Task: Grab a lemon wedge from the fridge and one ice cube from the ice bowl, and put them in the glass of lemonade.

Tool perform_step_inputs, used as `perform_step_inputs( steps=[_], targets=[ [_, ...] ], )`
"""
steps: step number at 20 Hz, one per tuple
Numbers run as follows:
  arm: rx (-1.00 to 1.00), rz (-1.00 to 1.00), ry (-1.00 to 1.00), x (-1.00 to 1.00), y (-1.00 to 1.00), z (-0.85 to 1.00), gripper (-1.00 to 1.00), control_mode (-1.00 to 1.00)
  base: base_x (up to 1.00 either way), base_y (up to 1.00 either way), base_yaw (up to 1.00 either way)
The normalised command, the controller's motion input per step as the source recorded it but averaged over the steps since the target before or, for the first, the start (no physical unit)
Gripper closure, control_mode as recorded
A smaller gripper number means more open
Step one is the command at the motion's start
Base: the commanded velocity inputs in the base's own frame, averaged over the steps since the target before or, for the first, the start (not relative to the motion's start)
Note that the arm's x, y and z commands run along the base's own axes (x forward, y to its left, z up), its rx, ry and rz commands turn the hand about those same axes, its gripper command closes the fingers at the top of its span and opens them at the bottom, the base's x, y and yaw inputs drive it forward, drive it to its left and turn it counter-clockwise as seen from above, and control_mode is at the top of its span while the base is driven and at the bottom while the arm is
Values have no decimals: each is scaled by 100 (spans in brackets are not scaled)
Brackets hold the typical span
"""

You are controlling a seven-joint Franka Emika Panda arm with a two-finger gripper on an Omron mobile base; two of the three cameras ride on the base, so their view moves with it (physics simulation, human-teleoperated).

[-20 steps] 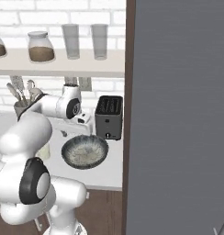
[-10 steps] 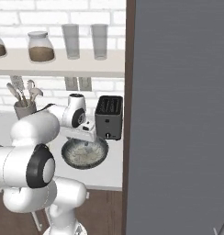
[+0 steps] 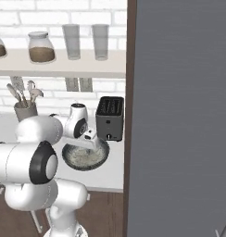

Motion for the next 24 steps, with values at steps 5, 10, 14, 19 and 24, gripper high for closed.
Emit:
perform_step_inputs(
  steps=[5,10,14,19,24],
  targets=[
    [0,0,0,21,-19,-4,-100,-100,0,0,0],
    [0,0,0,3,-7,-6,-100,-100,0,0,0],
    [0,0,0,0,0,-21,-100,-100,0,0,0],
    [0,0,-11,0,0,-20,-100,-100,0,0,0],
    [0,0,-20,0,0,-9,-100,-100,0,0,0]
  ],
)
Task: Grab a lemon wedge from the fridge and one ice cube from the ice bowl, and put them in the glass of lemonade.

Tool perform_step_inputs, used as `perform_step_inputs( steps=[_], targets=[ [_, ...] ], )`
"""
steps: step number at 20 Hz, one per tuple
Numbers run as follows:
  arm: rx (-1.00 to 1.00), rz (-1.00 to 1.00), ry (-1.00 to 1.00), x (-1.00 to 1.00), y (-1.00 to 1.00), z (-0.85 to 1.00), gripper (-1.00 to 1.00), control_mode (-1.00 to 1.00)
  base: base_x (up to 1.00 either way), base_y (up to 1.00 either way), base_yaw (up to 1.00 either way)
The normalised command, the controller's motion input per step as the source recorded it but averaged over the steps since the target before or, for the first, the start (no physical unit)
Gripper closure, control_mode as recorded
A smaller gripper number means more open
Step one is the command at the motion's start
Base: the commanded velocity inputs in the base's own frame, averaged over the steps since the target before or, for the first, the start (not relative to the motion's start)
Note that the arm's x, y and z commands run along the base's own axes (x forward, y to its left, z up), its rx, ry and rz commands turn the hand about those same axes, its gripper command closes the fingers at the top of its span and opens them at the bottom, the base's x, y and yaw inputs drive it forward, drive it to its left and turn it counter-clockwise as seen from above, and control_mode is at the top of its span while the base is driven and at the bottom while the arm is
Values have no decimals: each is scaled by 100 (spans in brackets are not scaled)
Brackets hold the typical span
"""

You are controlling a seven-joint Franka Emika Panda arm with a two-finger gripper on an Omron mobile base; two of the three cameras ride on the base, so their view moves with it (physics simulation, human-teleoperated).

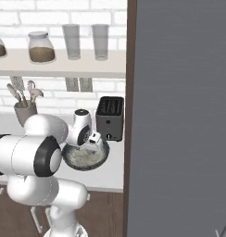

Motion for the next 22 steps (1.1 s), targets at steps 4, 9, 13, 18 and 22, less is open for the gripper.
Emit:
perform_step_inputs(
  steps=[4,9,13,18,22],
  targets=[
    [0,0,-19,0,-2,-1,-100,-100,0,0,0],
    [0,0,-9,0,-1,-1,-100,-100,0,0,0],
    [0,0,0,9,-8,0,-100,-100,0,0,0],
    [0,0,0,11,-8,0,-100,-100,0,0,0],
    [0,0,0,1,0,-4,-100,-100,0,0,0]
  ],
)
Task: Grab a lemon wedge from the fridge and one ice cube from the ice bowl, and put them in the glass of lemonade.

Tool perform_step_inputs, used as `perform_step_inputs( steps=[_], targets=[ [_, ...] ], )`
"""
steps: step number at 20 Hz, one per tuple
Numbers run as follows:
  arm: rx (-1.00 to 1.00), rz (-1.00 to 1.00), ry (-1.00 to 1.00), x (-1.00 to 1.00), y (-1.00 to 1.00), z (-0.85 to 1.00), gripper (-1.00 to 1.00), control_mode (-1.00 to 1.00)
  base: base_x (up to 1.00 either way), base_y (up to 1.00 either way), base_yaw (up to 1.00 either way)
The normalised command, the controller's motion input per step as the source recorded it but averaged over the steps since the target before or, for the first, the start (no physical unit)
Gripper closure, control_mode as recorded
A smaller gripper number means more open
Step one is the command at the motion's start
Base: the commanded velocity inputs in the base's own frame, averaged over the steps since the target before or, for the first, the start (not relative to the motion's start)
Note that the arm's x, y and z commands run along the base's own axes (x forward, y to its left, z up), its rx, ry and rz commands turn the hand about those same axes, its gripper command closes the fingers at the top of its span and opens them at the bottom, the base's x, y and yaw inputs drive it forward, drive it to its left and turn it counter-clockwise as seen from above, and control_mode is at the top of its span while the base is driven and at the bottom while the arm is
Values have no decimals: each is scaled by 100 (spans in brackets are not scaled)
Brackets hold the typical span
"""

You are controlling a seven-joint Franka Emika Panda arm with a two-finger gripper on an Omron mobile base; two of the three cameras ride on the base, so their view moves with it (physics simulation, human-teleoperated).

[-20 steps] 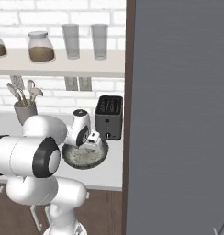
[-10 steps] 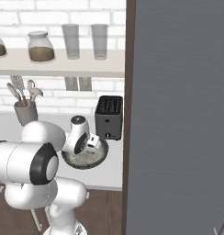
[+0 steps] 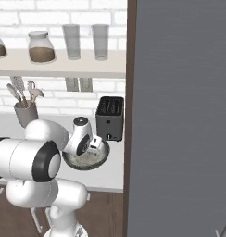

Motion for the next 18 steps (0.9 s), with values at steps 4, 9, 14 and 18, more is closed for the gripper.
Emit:
perform_step_inputs(
  steps=[4,9,14,18],
  targets=[
    [0,0,0,9,0,-25,-100,-100,0,0,0],
    [0,0,0,20,0,-9,-100,-100,0,0,0],
    [0,0,0,18,0,0,-100,-100,0,0,0],
    [0,0,0,16,0,0,-100,-100,0,0,0]
  ],
)
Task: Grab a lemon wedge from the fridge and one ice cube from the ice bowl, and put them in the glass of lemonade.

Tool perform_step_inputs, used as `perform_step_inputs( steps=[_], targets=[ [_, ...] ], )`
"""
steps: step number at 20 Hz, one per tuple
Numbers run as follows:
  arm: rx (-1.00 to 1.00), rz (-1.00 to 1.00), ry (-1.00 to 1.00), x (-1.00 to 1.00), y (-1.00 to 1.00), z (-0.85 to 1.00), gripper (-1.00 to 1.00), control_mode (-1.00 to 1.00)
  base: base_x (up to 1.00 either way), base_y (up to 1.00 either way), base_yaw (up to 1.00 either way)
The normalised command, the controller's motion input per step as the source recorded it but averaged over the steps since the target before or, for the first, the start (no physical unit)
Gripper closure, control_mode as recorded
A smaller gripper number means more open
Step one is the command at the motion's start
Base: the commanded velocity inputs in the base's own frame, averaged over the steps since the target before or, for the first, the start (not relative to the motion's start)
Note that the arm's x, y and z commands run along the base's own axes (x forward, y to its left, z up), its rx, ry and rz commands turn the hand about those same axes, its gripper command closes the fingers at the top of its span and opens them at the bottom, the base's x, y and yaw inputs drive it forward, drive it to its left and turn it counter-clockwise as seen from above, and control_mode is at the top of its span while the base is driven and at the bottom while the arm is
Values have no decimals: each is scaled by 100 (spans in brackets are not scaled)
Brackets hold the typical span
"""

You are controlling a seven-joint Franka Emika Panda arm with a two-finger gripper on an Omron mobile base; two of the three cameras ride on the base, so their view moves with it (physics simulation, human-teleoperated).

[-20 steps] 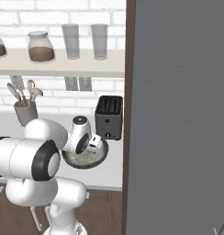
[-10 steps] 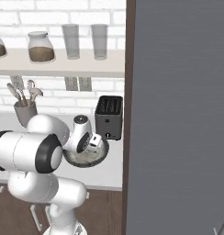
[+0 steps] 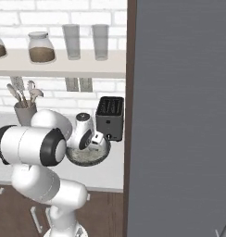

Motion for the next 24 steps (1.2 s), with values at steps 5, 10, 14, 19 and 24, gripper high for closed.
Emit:
perform_step_inputs(
  steps=[5,10,14,19,24],
  targets=[
    [0,0,-6,-3,0,0,-100,-100,0,0,0],
    [0,0,-15,-4,0,-4,-100,-100,0,0,0],
    [0,0,-2,0,0,-28,-100,-100,0,0,0],
    [0,0,0,0,0,-11,-100,-100,0,0,0],
    [0,0,0,0,0,0,100,-100,0,0,0]
  ],
)
